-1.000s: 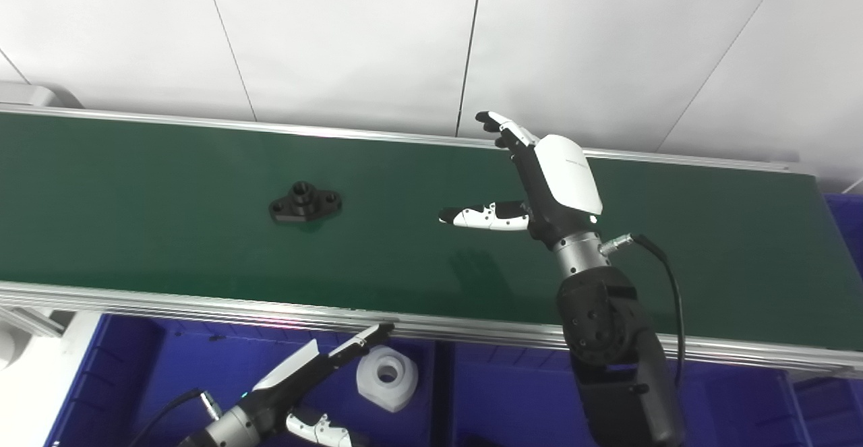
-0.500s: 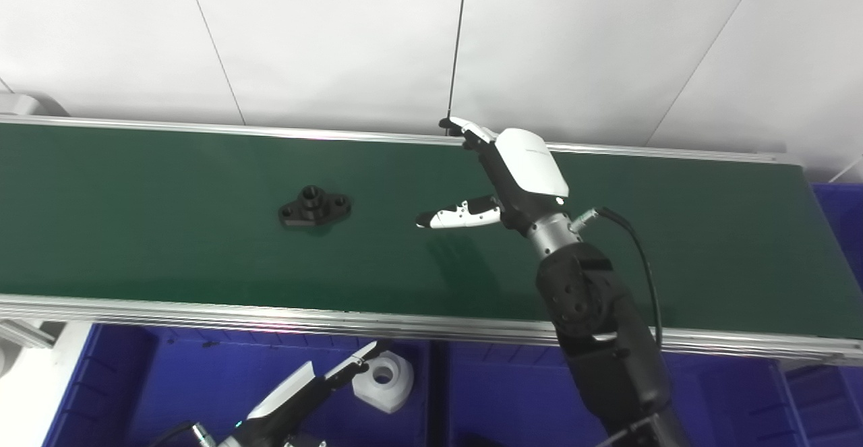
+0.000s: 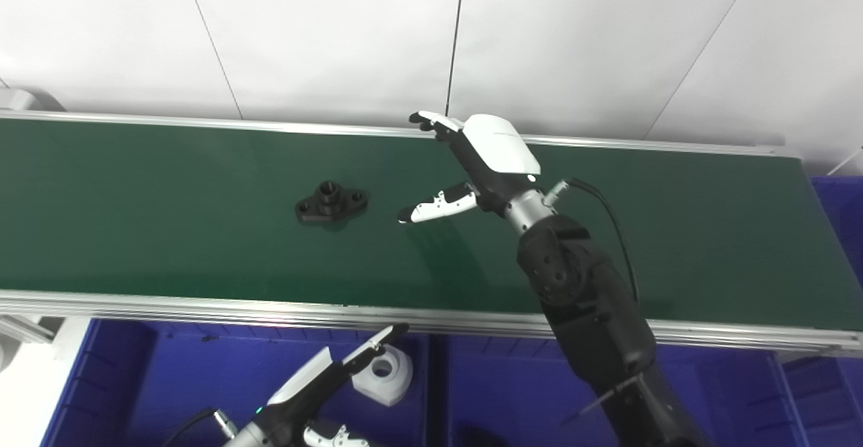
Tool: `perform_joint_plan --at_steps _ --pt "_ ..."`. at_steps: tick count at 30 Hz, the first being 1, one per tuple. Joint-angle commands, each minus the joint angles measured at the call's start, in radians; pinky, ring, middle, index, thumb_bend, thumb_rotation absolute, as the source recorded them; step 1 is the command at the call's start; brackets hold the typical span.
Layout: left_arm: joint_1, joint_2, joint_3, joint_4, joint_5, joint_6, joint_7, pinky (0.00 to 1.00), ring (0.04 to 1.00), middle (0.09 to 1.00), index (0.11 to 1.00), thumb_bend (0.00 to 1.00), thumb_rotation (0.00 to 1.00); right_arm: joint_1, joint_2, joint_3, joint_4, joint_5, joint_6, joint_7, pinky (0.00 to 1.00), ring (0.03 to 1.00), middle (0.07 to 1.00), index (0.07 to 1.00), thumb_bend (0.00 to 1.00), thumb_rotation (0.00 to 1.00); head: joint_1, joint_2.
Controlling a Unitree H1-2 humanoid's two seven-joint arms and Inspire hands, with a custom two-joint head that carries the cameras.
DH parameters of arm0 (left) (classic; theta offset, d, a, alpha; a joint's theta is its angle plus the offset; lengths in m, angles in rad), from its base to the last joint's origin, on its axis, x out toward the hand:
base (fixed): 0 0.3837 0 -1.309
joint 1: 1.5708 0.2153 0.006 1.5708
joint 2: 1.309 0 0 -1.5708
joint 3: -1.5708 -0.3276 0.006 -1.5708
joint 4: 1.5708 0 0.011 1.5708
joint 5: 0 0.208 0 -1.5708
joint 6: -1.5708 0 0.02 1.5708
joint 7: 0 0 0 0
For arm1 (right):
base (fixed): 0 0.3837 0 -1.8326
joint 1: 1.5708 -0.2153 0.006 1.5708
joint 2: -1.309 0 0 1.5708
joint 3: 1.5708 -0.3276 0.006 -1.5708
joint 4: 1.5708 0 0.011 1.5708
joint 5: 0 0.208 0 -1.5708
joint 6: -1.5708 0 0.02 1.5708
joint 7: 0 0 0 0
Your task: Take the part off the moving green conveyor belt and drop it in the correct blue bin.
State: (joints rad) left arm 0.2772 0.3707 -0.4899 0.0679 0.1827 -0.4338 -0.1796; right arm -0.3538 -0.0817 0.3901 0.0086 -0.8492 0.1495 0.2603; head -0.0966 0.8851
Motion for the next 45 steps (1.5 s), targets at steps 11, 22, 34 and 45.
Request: perform_joint_plan --at_steps 11,22,34,45 --pt "0.000 -0.023 0.005 -0.013 0.028 -0.036 0.021 0.92 0.990 1.000 1.000 0.92 0.57 -0.095 0.034 0.096 0.120 -0.022 -0.016 -0.022 0.70 0.790 0.841 0.873 0.87 0.41 0.103 -0.017" --pt "0.013 -0.031 0.010 -0.024 0.054 -0.036 0.021 0.92 0.991 1.000 1.000 0.92 0.57 -0.133 0.064 0.133 0.249 -0.006 -0.040 -0.096 0.72 0.790 0.833 0.855 0.86 0.36 0.119 -0.022" --pt "0.016 -0.044 0.007 -0.027 0.059 -0.036 0.022 0.92 0.992 1.000 1.000 0.92 0.56 -0.179 0.056 0.165 0.371 0.025 -0.065 -0.135 0.70 0.770 0.812 0.836 0.78 0.29 0.137 -0.012" --pt "0.030 -0.067 0.025 -0.046 0.049 -0.032 -0.003 0.92 0.991 1.000 1.000 0.91 0.55 -0.161 -0.019 0.252 0.379 -0.014 -0.076 -0.092 0.44 0.541 0.670 0.737 0.62 0.00 0.133 0.018"
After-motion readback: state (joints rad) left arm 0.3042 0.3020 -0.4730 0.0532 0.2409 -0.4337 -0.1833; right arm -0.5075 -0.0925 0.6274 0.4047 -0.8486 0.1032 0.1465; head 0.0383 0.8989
